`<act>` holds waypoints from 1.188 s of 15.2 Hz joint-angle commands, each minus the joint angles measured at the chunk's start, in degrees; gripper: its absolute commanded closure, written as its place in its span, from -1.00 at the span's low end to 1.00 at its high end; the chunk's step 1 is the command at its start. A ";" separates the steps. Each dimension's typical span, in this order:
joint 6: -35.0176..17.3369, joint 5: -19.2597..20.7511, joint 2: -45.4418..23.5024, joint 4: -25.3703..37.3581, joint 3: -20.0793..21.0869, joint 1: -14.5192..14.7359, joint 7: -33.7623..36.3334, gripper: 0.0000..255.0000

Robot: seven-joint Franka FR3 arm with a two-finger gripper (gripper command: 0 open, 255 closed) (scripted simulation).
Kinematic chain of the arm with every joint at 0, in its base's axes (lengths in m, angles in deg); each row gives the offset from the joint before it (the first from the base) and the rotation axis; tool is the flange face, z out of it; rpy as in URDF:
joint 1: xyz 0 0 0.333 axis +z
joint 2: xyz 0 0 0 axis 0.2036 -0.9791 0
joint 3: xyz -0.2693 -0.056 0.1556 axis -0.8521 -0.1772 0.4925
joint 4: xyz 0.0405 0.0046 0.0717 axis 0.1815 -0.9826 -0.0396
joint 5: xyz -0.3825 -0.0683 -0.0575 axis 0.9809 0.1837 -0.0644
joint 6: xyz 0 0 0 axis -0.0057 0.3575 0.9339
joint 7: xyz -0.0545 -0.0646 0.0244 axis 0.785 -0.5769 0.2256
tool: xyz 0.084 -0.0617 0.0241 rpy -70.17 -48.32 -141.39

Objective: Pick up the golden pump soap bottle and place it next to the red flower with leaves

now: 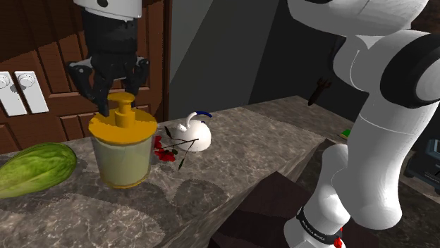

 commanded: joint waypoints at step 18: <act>-15.23 -0.27 1.68 -16.80 -0.17 -0.40 0.15 1.00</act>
